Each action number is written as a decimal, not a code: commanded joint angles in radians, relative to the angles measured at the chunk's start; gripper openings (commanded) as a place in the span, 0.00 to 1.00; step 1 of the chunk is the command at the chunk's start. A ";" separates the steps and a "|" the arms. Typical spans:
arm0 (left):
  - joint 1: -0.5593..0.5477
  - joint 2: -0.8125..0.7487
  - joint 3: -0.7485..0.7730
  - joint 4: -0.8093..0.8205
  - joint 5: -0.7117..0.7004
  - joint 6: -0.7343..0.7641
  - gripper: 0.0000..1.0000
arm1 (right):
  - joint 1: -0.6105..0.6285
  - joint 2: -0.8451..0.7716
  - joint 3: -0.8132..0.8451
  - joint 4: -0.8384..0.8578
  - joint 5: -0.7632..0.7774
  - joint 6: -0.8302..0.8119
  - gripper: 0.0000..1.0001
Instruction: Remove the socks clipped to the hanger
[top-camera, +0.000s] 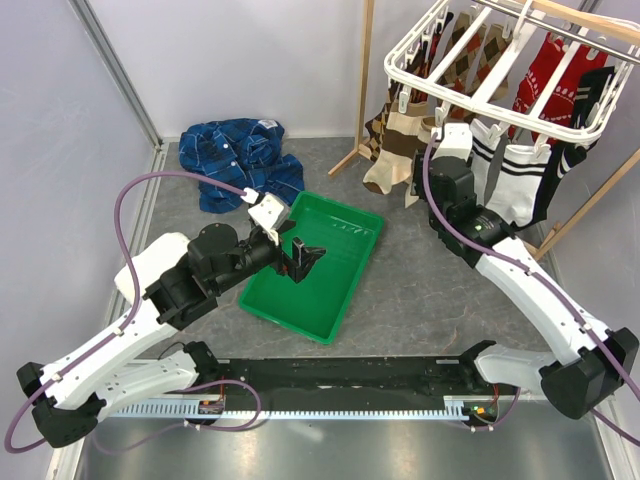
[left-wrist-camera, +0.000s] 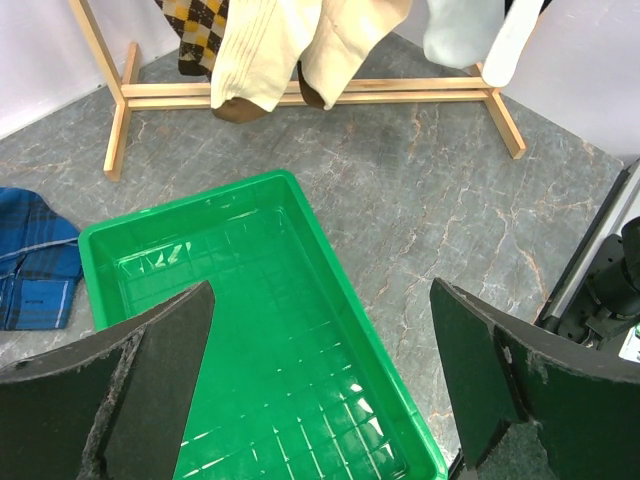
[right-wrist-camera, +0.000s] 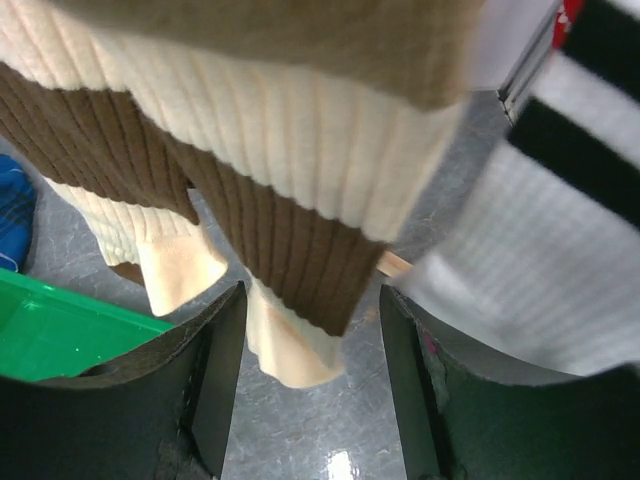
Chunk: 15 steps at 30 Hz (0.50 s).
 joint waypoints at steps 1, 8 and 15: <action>-0.004 -0.008 0.007 0.021 0.000 0.036 0.95 | -0.010 0.028 -0.019 0.061 -0.029 -0.018 0.63; -0.004 -0.008 0.007 0.021 0.005 0.033 0.95 | -0.016 0.040 -0.045 0.101 -0.076 -0.029 0.47; -0.004 0.052 0.089 0.030 0.008 -0.028 0.92 | -0.016 -0.064 -0.004 0.055 -0.213 0.011 0.00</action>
